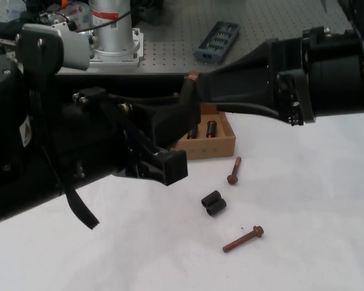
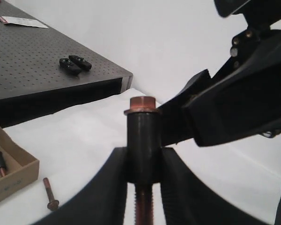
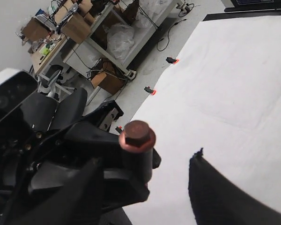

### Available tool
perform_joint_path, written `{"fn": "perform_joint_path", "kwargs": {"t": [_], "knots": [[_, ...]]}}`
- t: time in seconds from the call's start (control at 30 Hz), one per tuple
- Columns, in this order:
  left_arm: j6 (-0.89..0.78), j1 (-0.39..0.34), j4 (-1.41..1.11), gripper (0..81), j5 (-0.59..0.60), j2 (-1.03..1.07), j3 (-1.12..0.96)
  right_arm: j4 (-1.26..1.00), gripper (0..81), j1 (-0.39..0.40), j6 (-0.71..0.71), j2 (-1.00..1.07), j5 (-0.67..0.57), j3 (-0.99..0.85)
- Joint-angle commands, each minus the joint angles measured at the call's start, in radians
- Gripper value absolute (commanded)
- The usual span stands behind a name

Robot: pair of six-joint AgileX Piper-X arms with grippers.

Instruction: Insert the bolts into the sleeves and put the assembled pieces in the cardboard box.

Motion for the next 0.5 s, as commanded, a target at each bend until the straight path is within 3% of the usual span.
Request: {"fn": "perform_joint_path", "kwargs": {"t": [0.0, 0.3, 0.47], "knots": [[0.011, 0.001, -0.037, 0.6, -0.008, -0.004, -0.012, 0.000, 40.3, -0.002, -0.010, -0.014, 0.001, -0.001], [0.101, 0.017, -0.044, 0.6, -0.041, 0.036, -0.016, 0.239, 40.3, -0.098, -0.200, -0.014, -0.001, -0.001], [0.101, 0.102, -0.044, 0.6, -0.036, 0.193, -0.055, 0.395, 40.1, -0.183, -0.317, -0.014, 0.002, -0.001]]}}
